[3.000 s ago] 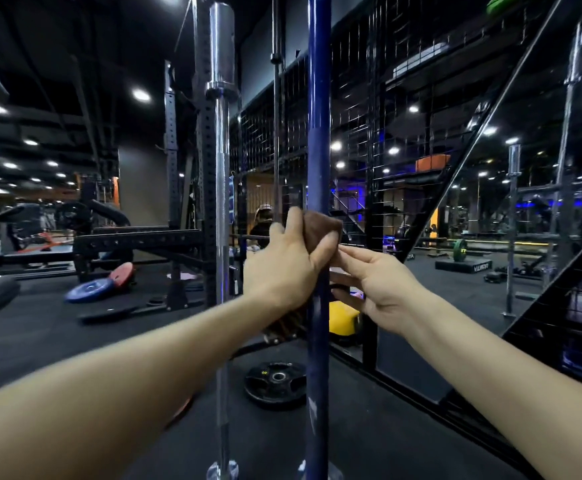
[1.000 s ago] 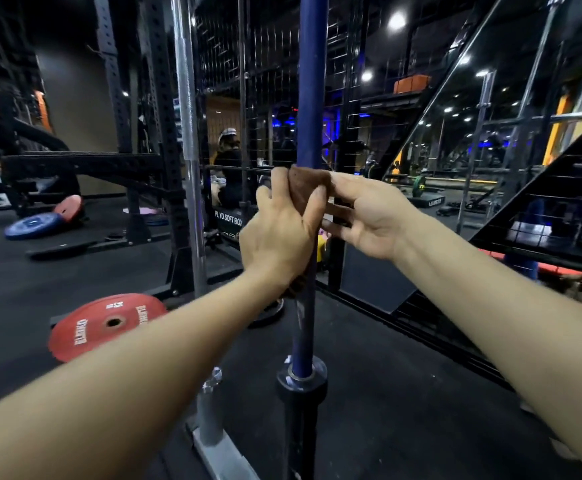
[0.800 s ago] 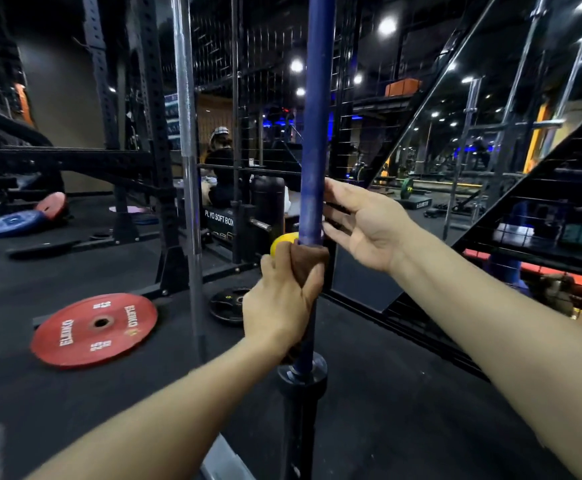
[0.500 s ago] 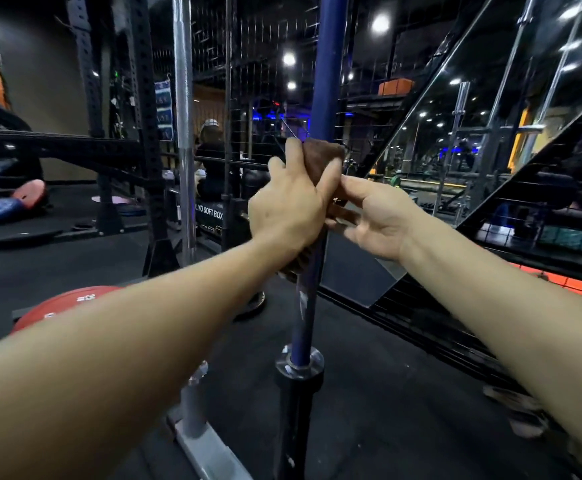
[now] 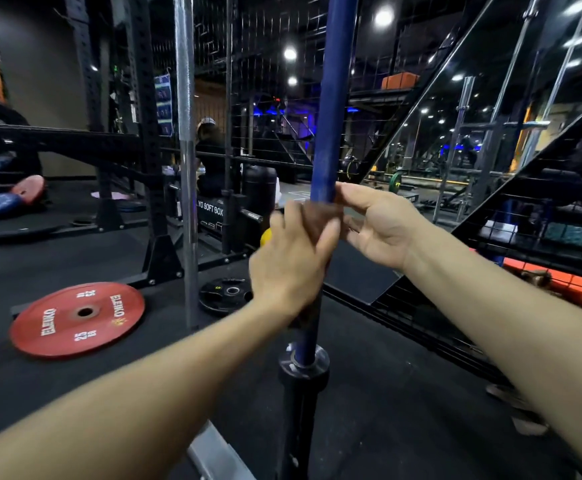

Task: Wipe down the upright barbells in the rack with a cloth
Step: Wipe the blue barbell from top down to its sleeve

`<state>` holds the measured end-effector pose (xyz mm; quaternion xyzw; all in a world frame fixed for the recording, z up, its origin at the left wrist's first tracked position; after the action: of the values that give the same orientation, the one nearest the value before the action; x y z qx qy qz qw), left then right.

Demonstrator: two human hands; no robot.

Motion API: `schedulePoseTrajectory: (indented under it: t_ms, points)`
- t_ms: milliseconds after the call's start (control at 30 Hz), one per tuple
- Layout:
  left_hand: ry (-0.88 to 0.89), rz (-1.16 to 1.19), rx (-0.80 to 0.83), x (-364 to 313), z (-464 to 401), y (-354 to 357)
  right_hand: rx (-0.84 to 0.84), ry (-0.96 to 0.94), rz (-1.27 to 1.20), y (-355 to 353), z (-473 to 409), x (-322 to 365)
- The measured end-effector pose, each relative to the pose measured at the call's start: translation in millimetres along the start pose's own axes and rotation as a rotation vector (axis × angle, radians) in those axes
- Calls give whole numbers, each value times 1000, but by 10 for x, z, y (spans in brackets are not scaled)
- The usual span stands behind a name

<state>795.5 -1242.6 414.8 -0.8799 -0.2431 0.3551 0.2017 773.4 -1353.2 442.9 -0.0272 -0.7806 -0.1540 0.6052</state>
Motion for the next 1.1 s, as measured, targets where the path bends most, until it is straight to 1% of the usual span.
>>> schedulePoseTrajectory:
  t_ms: [67, 100, 200, 333, 500, 567, 633, 700, 733, 767, 833, 867, 900, 967, 1033, 1067, 1100]
  points:
    - [25, 65, -90, -119, -137, -112, 25, -18, -13, -2, -29, 10]
    - [32, 94, -109, -107, -137, -109, 37, -20, -26, -3, -42, -11]
    - [32, 111, -98, 88, 44, 54, 47, -30, -76, -29, -73, -113]
    - [-5, 15, 19, 337, 399, 364, 12, -32, -150, -64, -77, -210]
    - [-14, -143, 106, 456, 471, 450, 14, 12, -71, -71, 42, -299]
    - [-21, -230, 182, 450, 521, 433, -14, 31, -30, -68, 140, -300]
    - [-30, -315, 301, 461, 646, 419, -58, 44, 22, -70, 257, -277]
    - [-79, -327, 406, 526, 743, 394, -84, 63, 110, -71, 381, -267]
    - [-154, -250, 427, 580, 766, 344, -96, 73, 165, -83, 446, -273]
    - [-265, -86, 431, 622, 771, 284, -108, 80, 227, -100, 507, -286]
    - [-466, 420, 355, 554, 724, 133, -127, 59, 374, -128, 635, -301]
    - [-531, 617, 297, 491, 677, 51, -116, 27, 458, -114, 697, -294]
    - [-595, 744, 249, 448, 638, -21, -85, -18, 524, -71, 757, -283]
    - [-736, 988, 203, 385, 607, -85, 25, -79, 531, 61, 903, -251]
    - [-898, 1272, 234, 343, 633, -22, 174, -64, 488, 186, 1053, -237]
    - [-973, 1404, 251, 321, 662, 16, 244, -42, 530, 252, 1135, -228]
    - [-1037, 1497, 261, 321, 687, 56, 282, -30, 621, 282, 1190, -223]
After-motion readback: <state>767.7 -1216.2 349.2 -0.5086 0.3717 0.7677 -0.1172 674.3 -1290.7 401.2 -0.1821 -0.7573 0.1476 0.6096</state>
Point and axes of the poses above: each hand's wrist, its own z-axis away from the middle knuckle, its own y-axis out of the palm, x = y × z, the point moved 9 cm from there along -z, towards the middle knuckle, and after that the axes turned 3 degrees about z, right-handed, at the moved point
